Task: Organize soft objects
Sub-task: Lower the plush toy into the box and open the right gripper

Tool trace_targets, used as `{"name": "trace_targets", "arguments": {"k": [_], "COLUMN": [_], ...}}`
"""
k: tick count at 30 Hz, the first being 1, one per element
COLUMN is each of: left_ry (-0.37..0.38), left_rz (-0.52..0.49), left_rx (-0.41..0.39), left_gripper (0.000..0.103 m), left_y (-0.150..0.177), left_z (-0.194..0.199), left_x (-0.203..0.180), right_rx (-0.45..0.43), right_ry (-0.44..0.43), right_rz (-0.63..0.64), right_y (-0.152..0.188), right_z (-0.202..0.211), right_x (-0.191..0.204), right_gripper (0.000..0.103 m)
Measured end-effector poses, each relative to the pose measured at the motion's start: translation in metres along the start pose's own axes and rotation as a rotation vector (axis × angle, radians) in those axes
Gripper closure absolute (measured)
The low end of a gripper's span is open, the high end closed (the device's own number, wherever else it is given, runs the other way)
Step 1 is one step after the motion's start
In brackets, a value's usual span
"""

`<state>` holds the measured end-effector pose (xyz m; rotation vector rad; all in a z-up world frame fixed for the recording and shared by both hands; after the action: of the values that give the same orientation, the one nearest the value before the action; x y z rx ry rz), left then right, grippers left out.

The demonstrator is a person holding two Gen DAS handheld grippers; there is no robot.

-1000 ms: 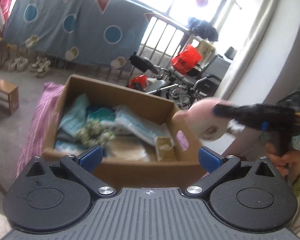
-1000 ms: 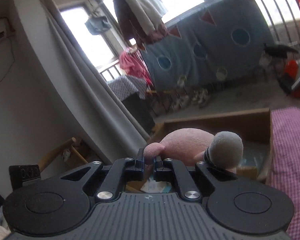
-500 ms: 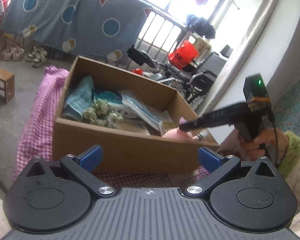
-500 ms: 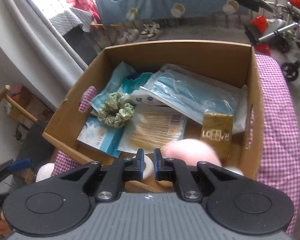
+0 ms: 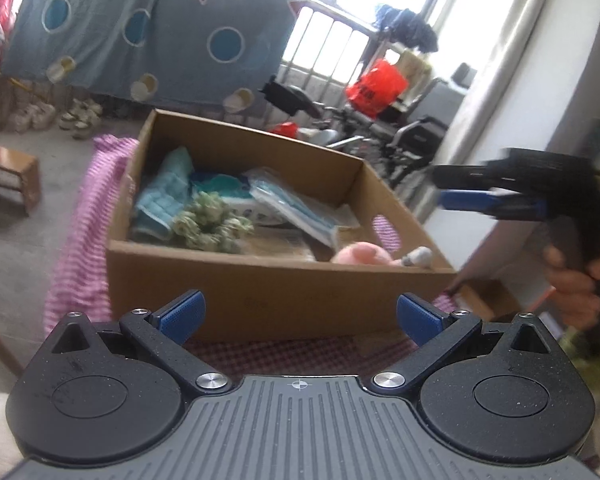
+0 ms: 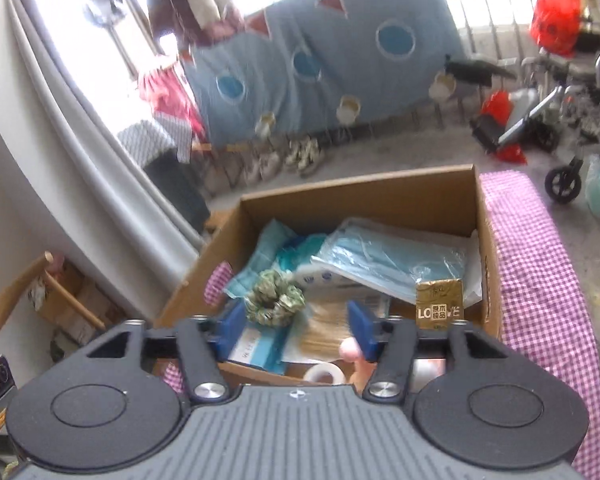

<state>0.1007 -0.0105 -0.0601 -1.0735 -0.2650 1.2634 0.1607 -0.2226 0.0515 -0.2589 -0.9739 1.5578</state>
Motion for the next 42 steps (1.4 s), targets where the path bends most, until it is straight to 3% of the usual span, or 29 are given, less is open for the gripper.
{"name": "trace_targets", "arguments": {"k": [5, 8, 10, 13, 16, 20, 21, 22, 24, 25, 28, 32, 36, 38, 39, 40, 42], "left_ry": [-0.066, -0.065, -0.066, -0.043, -0.033, -0.051, -0.054, -0.058, -0.066, -0.072, -0.11, -0.108, -0.115, -0.122, -0.125, -0.129, -0.149], "left_rz": [-0.047, -0.057, -0.054, -0.032, -0.013, 0.009, 0.015, 0.023, 0.033, 0.036, 0.037, 0.041, 0.031, 0.029, 0.029, 0.027, 0.014], "left_rx": [-0.011, -0.016, -0.016, -0.004, -0.009, -0.009, -0.008, -0.008, -0.009, -0.009, 0.003, 0.01, 0.009, 0.01, 0.011, 0.011, 0.007], "left_gripper": [0.0, 0.0, 0.0, 0.0, 0.0, 0.0, 0.0, 0.0, 0.0, 0.0, 0.0, 0.0, 0.0, 0.0, 0.0, 0.0, 0.0], "left_y": [-0.012, -0.017, -0.017, -0.016, -0.012, -0.007, -0.006, -0.006, -0.005, -0.005, -0.004, -0.004, -0.002, -0.002, -0.002, -0.002, -0.003], "left_z": [0.005, 0.006, 0.006, 0.005, 0.005, 0.004, 0.004, 0.003, 0.003, 0.004, 0.003, 0.003, 0.007, 0.007, 0.008, 0.008, 0.008], "left_x": [0.0, 0.002, 0.004, 0.007, 0.007, 0.009, 0.01, 0.011, 0.014, 0.016, 0.021, 0.024, 0.025, 0.023, 0.023, 0.023, 0.021], "right_rx": [-0.151, -0.208, -0.192, -0.053, 0.204, 0.497, 0.55, 0.604, 0.681, 0.681, 0.652, 0.594, 0.556, 0.581, 0.586, 0.573, 0.526], "right_ry": [0.083, 0.136, 0.173, 0.175, 0.189, 0.231, 0.243, 0.26, 0.276, 0.298, 0.302, 0.204, 0.051, 0.089, 0.162, 0.226, 0.274], "right_rz": [0.041, 0.098, 0.17, 0.299, 0.367, 0.347, 0.338, 0.334, 0.333, 0.359, 0.416, 0.371, 0.222, 0.175, 0.191, 0.213, 0.222], "right_y": [0.02, 0.025, 0.017, -0.004, -0.018, -0.019, -0.018, -0.015, -0.006, -0.005, -0.008, -0.02, -0.036, -0.034, -0.032, -0.031, -0.036], "right_z": [0.034, 0.043, 0.037, 0.006, -0.048, -0.114, -0.127, -0.139, -0.155, -0.159, -0.153, -0.131, -0.118, -0.127, -0.132, -0.135, -0.132], "right_x": [0.017, 0.023, 0.028, 0.033, 0.026, 0.006, 0.001, -0.005, -0.014, -0.016, -0.012, -0.006, -0.006, -0.019, -0.027, -0.034, -0.041], "right_gripper": [0.006, 0.003, 0.003, 0.002, 0.002, 0.007, 0.012, 0.025, 0.032, 0.045, 0.048, 0.049, 0.045, 0.042, 0.033, 0.031, 0.031]}}
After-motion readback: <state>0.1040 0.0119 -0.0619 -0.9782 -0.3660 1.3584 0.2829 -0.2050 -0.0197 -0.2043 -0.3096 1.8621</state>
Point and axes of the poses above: each gripper's, at about its wrist camera, not at the fingertips, and z roughly against the way its jaws point, x to its left, y to its underside, the point moved 6 cm from there along -z, roughly the way its jaws point, and after that the axes turned 3 degrees about y, right-handed, at the moved point
